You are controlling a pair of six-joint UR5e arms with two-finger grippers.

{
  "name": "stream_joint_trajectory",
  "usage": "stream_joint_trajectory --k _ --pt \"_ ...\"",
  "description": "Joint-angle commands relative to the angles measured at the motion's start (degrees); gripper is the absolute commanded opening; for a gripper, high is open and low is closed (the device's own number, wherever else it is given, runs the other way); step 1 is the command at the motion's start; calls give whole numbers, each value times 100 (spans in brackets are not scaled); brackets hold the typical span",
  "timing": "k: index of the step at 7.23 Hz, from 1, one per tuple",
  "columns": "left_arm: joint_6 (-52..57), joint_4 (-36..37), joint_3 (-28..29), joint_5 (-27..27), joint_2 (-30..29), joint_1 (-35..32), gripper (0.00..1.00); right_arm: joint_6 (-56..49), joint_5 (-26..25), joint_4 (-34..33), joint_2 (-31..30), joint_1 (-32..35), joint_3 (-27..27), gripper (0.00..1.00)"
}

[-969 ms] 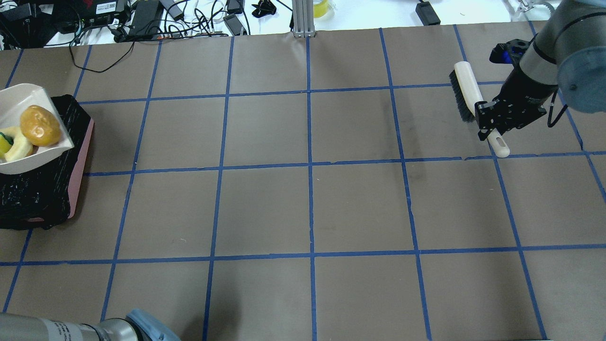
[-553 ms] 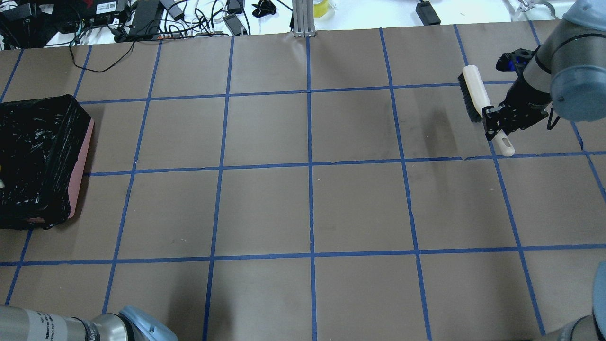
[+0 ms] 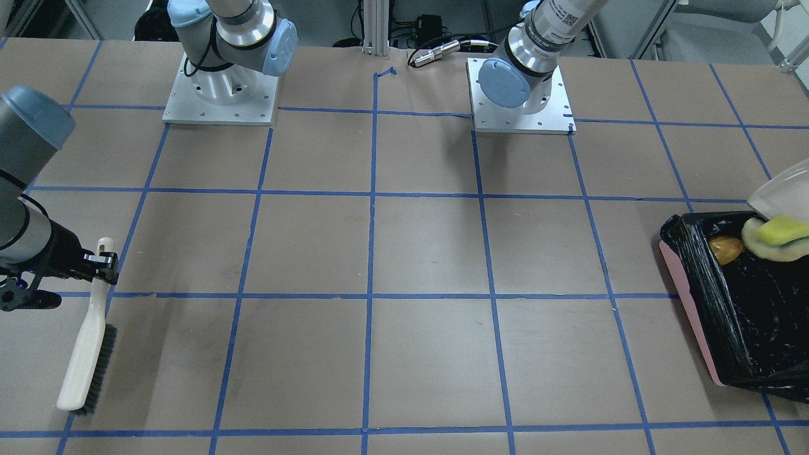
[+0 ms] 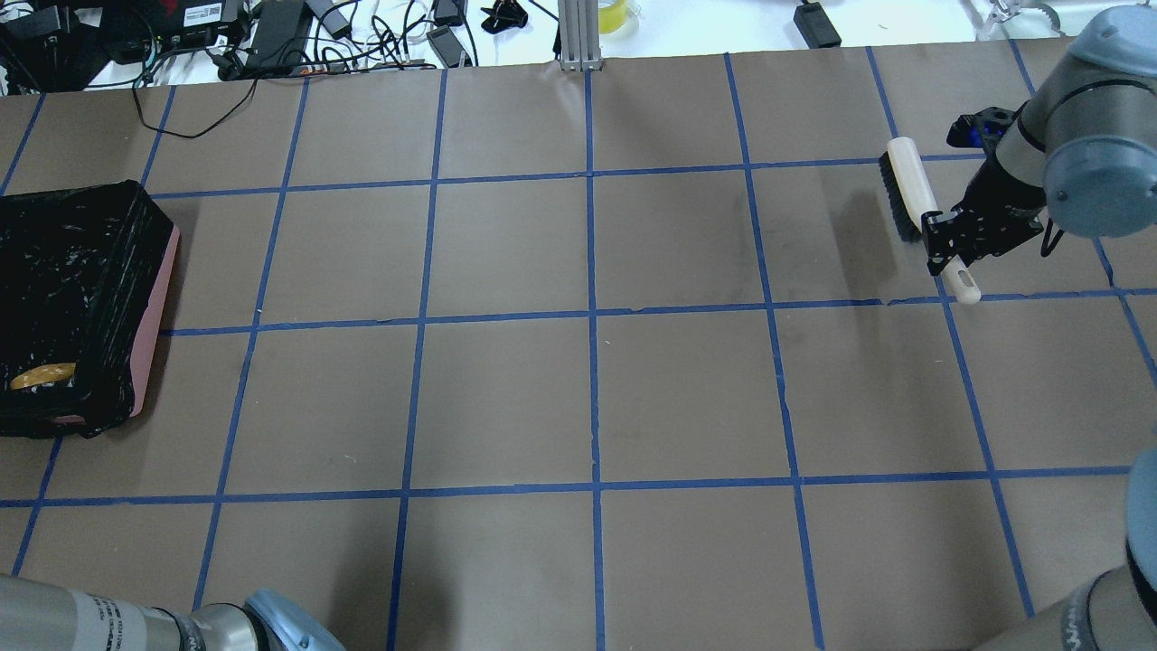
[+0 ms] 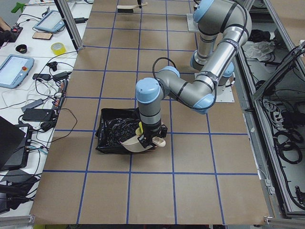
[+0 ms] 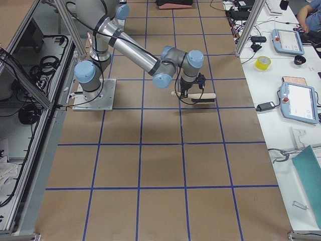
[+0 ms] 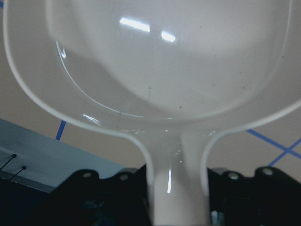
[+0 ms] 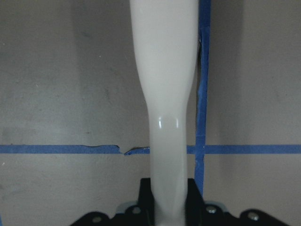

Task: Sweep and dump trash into bin
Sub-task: 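Lift the emptied dustpan back from the bin with the left gripper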

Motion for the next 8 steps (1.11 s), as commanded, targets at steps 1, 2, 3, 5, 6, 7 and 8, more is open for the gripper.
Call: stream_joint_trajectory --k 1,2,3,5,6,7,8 --pt "697 311 -16 338 -4 -298 0 2 -77 -58 86 -25 0 0" --pt "752 365 2 294 -4 -308 0 2 -77 -58 103 -25 0 0" --pt "726 348 19 24 31 -334 0 11 -86 -58 147 -25 0 0" --pt "612 -36 -7 -1074 32 -570 0 11 -77 -50 147 -25 0 0" --pt "612 -100 -16 -1416 84 -981 0 20 -77 -41 147 -25 0 0" --pt "603 -170 10 -1481 101 -1533 0 20 -77 -32 156 -25 0 0" --pt "542 -170 -16 -1769 32 -2078 0 28 -77 -32 156 -25 0 0"
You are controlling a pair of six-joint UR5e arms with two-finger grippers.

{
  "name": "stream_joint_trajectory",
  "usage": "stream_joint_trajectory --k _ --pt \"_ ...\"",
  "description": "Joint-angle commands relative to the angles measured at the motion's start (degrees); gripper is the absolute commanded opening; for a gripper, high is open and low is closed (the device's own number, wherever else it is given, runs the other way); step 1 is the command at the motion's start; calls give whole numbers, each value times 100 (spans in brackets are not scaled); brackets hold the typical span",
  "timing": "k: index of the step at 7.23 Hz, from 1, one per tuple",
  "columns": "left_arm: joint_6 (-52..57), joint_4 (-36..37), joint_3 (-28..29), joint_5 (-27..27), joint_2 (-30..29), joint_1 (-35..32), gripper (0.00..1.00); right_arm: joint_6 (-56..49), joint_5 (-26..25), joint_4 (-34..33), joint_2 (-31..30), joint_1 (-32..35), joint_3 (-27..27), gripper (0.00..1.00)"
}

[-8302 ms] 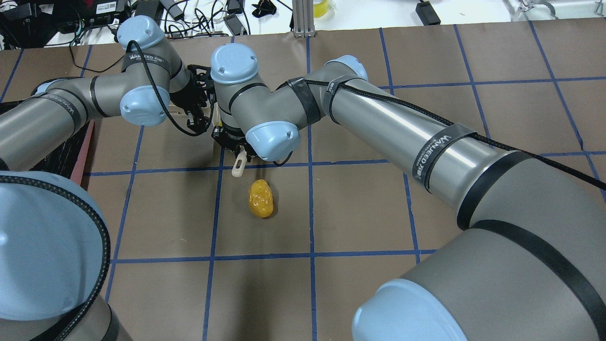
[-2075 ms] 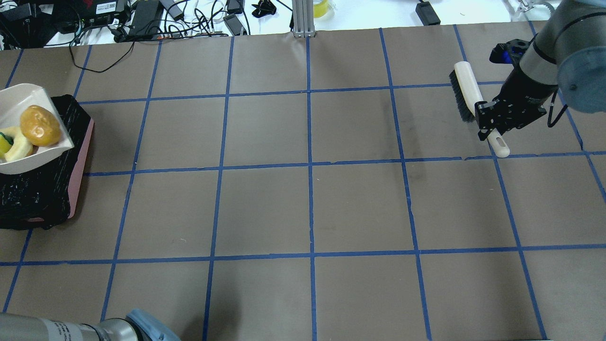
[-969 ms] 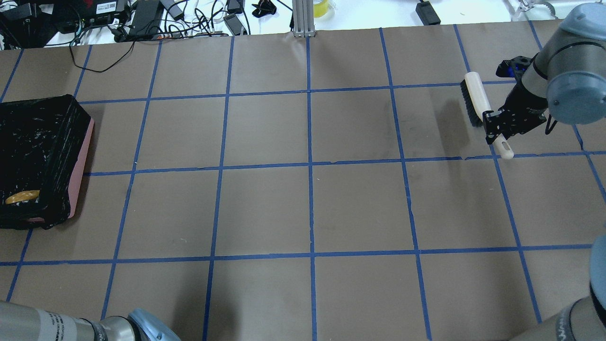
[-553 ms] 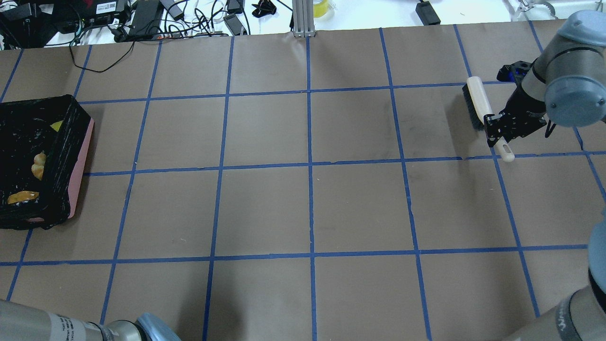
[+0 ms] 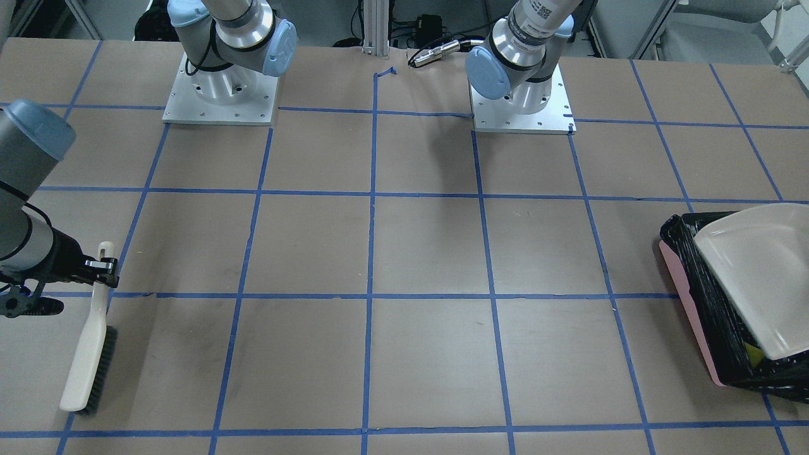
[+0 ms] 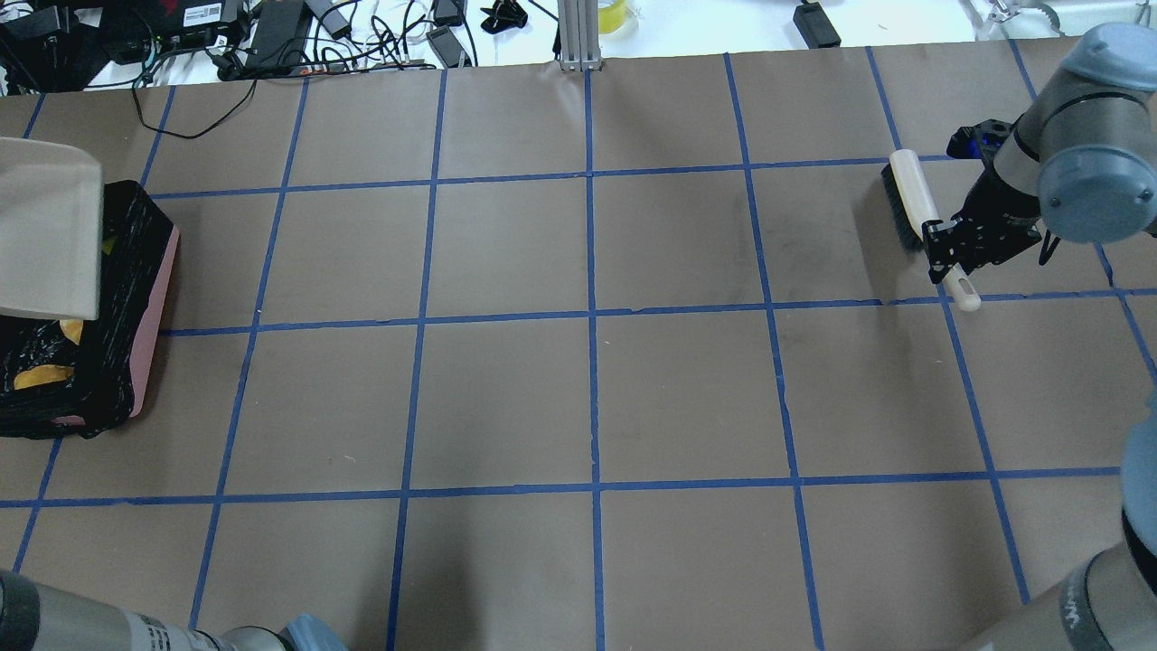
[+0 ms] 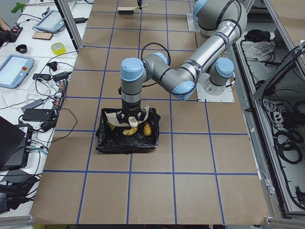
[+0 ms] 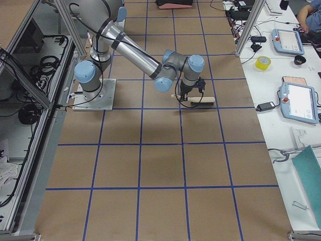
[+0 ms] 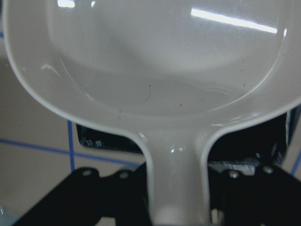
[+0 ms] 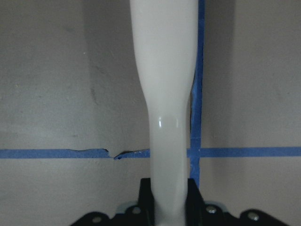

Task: Sweep and dump trash into bin
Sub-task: 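Lift the emptied dustpan back from the bin with the left gripper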

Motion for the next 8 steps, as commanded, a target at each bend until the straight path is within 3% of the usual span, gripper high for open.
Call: stream_joint_trajectory --k 1,3,5,6,7,8 --pt "-452 -84 -91 -806 -163 -1095 0 7 0 4 12 9 9 0" --pt "-832 -32 -179 -1327 -497 -1651 0 25 0 -14 117 0 0 0" --pt "-1331 352 -197 -1321 -822 -2336 0 33 9 -22 100 0 -9 14" --pt "-1378 616 -293 -1338 -998 -2426 0 42 9 -22 100 9 -18 32" --pt "-1387 862 -494 -1338 -1086 -2514 0 103 0 -31 109 0 -18 79" --pt "-1361 1256 -792 -1321 -1113 -2611 0 217 0 -22 109 0 -18 81"
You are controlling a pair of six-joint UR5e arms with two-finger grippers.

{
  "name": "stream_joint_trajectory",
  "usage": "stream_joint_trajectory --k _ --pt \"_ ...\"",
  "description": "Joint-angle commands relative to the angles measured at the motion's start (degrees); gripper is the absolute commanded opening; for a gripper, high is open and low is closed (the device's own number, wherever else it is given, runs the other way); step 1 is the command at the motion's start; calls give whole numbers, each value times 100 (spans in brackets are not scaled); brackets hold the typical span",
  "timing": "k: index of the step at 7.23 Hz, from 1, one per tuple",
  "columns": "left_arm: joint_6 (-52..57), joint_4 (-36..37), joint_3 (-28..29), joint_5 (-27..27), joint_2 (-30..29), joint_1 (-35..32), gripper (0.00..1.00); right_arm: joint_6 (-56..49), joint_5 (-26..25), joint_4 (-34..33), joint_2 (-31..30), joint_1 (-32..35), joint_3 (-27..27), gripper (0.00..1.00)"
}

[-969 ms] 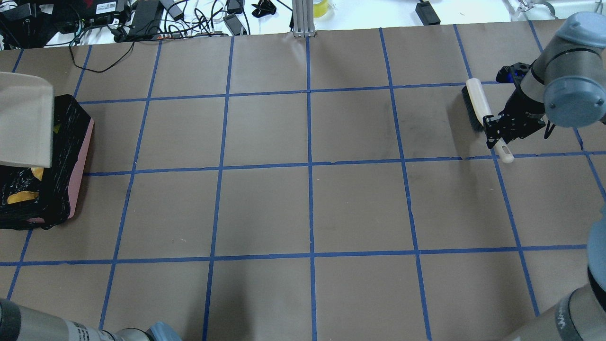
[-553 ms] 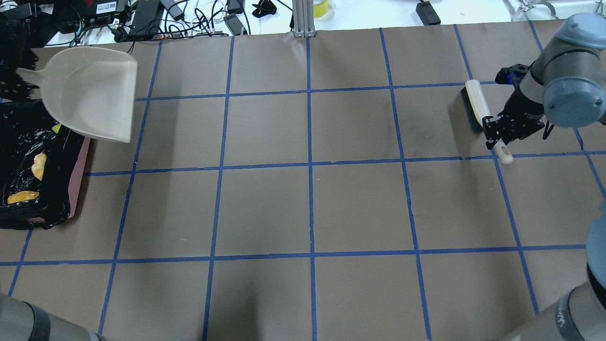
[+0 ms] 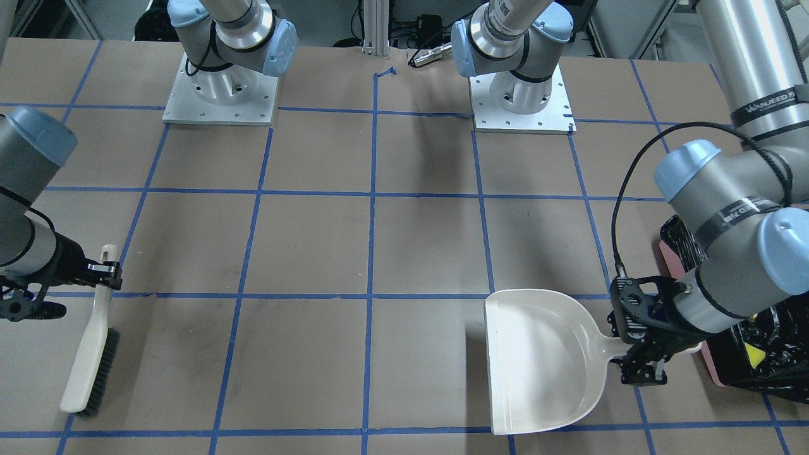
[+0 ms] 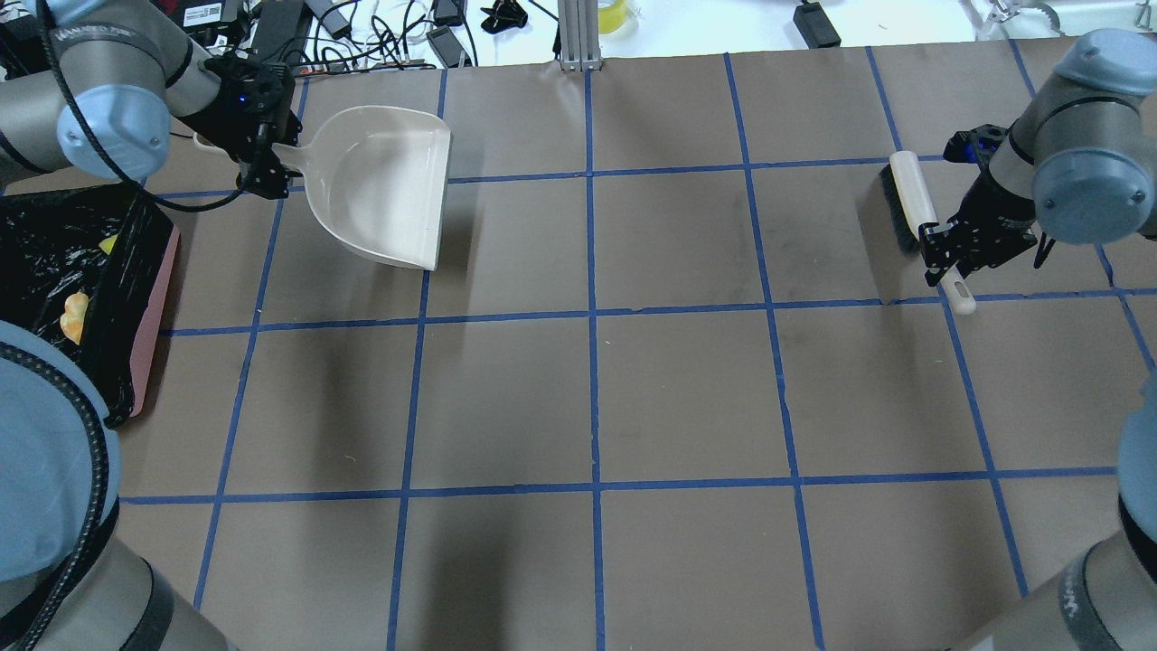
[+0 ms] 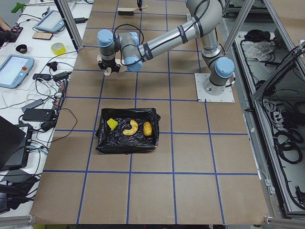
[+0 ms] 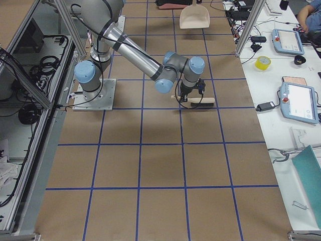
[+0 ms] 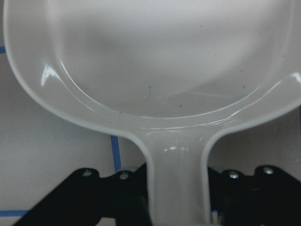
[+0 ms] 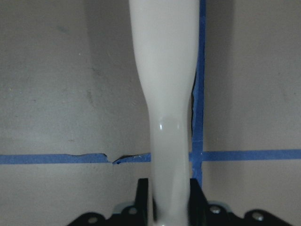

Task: Sweep and dump trash into bin
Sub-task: 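Lift the emptied dustpan back from the bin with the left gripper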

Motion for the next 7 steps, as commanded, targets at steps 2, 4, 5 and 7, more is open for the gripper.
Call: stream_joint_trajectory --k 2,4,5,7 --pt "-14 573 -511 1 -129 -143 0 109 -3 3 -15 -2 -11 83" --pt "12 599 -477 1 -164 -134 0 214 -20 73 -51 -2 -38 84" --pt "4 625 -459 1 -251 -134 0 223 -12 91 -68 -2 -46 85" --pt "4 959 -521 -8 -366 -134 45 232 -20 126 -138 6 -55 87"
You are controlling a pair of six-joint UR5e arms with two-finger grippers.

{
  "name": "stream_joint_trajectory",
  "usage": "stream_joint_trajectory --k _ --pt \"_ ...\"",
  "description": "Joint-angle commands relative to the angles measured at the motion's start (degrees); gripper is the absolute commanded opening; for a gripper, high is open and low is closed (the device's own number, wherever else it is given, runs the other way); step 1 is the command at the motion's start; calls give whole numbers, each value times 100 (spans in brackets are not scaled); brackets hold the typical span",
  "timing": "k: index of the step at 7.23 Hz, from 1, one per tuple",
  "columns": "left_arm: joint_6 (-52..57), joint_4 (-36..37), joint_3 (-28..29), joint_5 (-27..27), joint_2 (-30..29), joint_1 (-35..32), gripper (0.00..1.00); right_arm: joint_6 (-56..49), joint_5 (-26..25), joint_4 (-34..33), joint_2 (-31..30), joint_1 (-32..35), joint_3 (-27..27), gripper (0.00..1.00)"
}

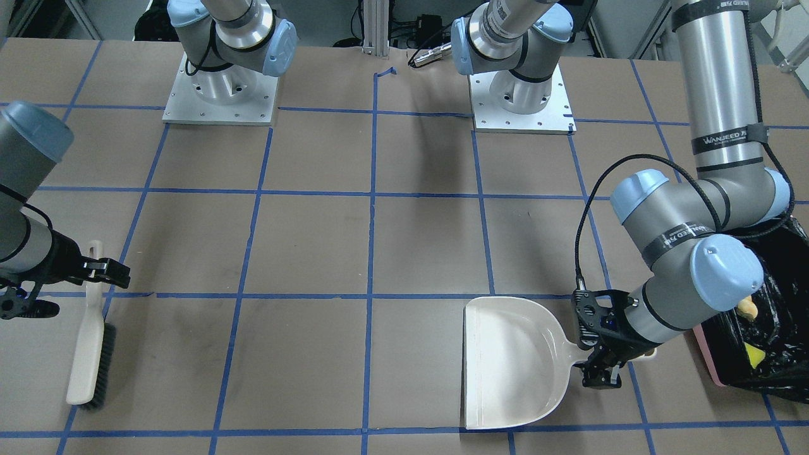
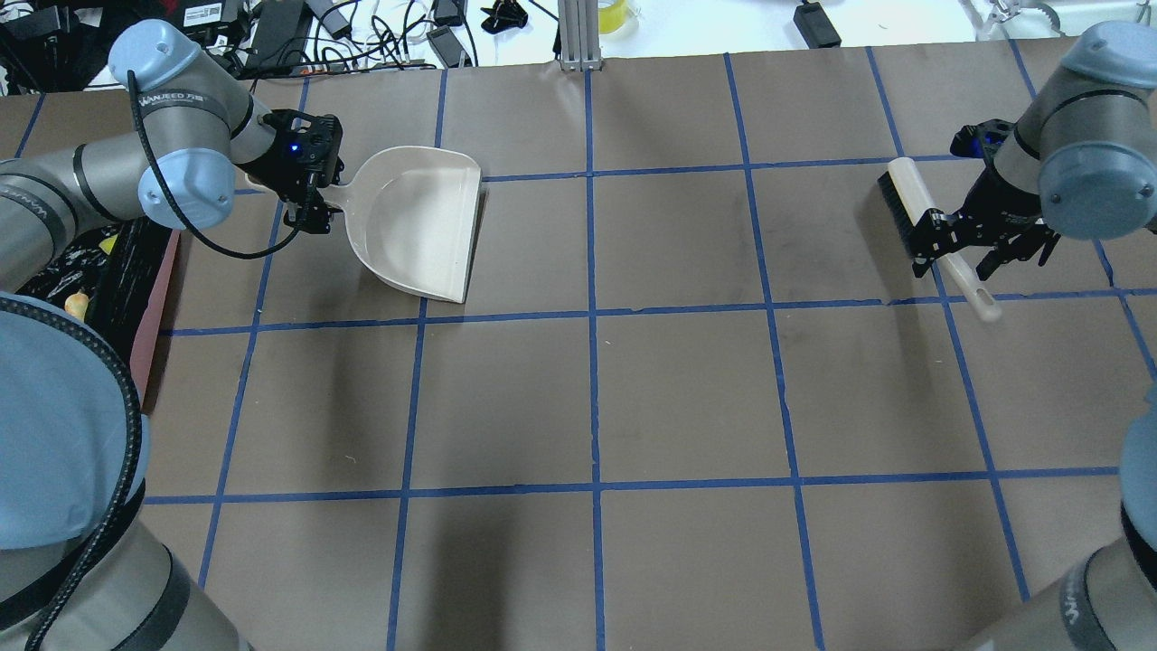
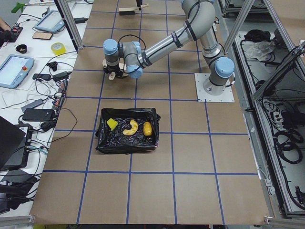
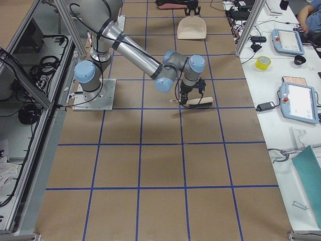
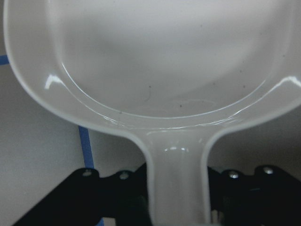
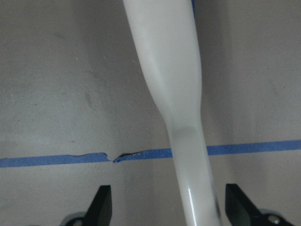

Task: Sweep and dump trash into bin

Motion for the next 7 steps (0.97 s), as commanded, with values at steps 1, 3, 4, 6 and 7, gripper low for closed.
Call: stream_joint_trajectory --k 1,3,4,6,7 --pt "-22 114 -30 -3 -52 0 74 46 -2 54 -89 8 -8 88" --pt "-83 70 -39 6 87 0 79 47 -115 491 -395 43 -183 96" --pt "-205 43 -39 15 167 -9 79 47 -151 1059 -780 87 -462 100" --pt "-1247 -647 40 58 639 -157 79 658 -99 1757 -1309 279 -816 100" --pt "-2166 -817 40 85 947 -254 80 810 -56 1733 -1416 637 -921 100"
